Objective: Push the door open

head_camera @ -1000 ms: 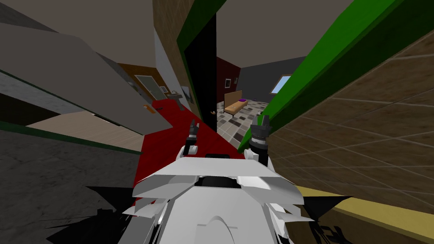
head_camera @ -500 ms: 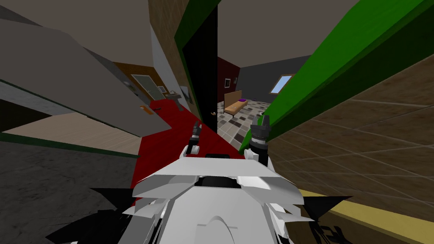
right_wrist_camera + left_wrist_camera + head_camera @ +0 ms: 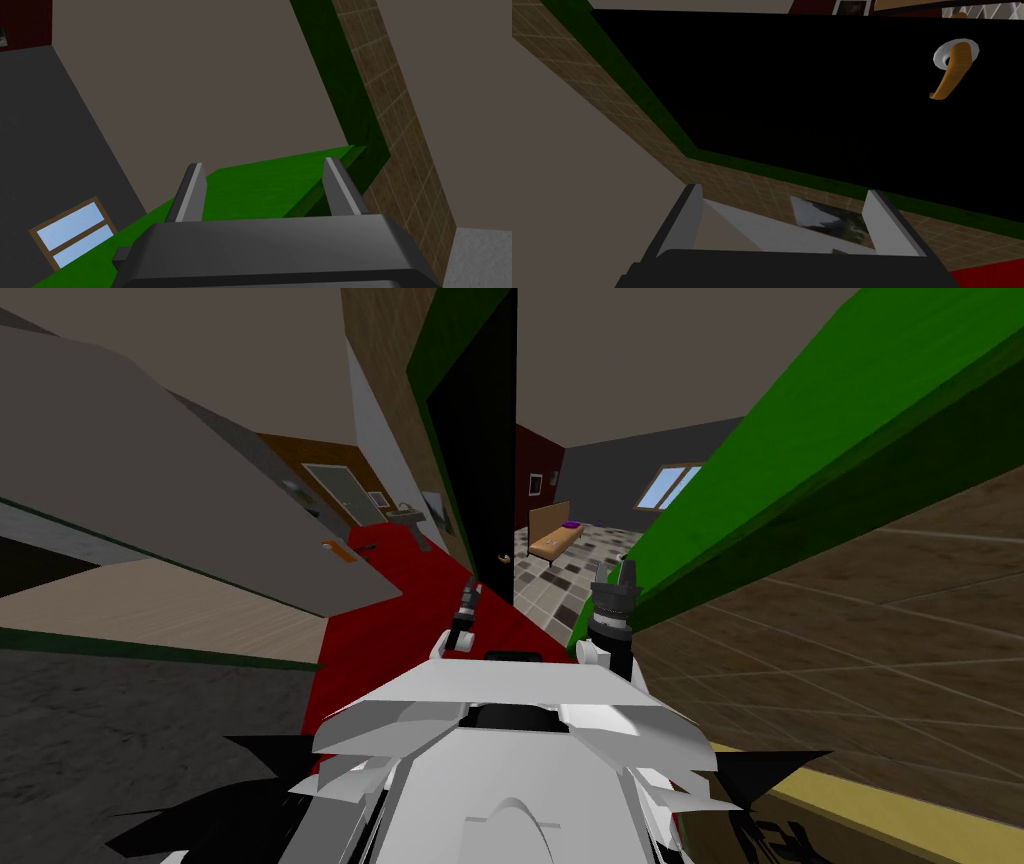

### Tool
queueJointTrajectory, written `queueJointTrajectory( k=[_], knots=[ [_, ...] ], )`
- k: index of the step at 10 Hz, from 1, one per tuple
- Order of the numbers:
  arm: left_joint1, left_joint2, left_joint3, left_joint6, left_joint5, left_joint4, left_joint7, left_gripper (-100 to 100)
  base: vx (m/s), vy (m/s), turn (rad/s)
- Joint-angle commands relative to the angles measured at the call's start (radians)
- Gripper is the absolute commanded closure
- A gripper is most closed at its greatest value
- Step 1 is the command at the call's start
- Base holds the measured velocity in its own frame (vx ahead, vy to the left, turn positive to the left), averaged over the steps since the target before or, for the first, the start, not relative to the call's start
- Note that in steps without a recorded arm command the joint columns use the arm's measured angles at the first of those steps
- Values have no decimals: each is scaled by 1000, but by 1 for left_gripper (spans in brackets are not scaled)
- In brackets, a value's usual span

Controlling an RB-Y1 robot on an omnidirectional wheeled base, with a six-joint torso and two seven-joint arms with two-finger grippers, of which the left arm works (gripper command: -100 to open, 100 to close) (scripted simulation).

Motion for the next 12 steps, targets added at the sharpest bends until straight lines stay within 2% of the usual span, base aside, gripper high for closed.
queueJointTrajectory(
  k=[1, 7, 8, 12],
  knots=[
    [-18, 2, -10, -17, -4, 45, 5, -100, 90, 53, -25],
    [-79, 9, -52, -60, -22, 190, 22, -100, 94, 64, -31],
    [-79, 9, -52, -60, -22, 192, 22, -100, 59, 35, -6],
    [-119, 11, -80, -89, -33, 289, 33, -100, 77, 50, -28]
  ],
)
